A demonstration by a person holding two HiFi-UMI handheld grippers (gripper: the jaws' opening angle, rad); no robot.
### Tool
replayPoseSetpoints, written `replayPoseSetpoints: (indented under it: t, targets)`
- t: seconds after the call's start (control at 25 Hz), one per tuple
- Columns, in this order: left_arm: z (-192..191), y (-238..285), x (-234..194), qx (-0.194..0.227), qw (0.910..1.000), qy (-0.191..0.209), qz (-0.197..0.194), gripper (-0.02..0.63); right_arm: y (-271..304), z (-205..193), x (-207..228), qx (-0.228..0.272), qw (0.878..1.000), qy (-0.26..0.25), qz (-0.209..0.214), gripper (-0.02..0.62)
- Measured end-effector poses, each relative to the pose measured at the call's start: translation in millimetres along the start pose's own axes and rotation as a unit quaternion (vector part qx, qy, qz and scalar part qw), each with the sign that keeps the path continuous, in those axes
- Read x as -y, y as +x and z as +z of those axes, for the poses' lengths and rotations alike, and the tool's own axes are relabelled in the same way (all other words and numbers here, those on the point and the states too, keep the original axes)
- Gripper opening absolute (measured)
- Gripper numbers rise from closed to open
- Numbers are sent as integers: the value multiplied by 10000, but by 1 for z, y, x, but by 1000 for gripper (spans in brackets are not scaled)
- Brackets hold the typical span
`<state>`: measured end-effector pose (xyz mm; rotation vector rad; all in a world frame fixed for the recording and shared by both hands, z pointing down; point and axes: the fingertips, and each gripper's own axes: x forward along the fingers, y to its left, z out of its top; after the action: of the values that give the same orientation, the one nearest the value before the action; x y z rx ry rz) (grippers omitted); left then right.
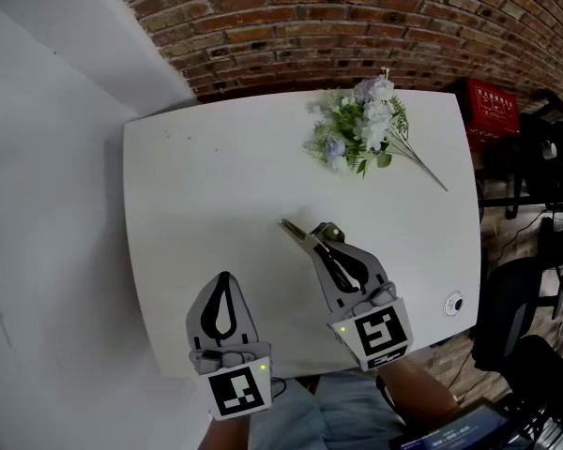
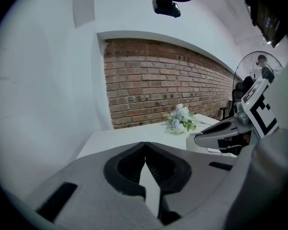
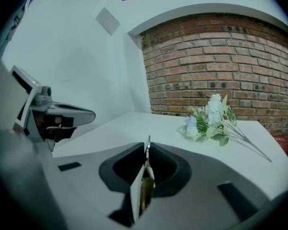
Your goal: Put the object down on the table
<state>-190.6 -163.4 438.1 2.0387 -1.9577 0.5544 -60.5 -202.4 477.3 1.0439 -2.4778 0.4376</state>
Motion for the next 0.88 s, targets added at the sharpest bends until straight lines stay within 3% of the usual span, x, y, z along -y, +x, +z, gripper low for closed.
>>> replayPoseSetpoints:
  t: [0.88]
  targets:
    - [-12, 11, 0, -154, 9997, 63, -157, 9, 6, -21, 3, -155, 9997, 181, -113, 37]
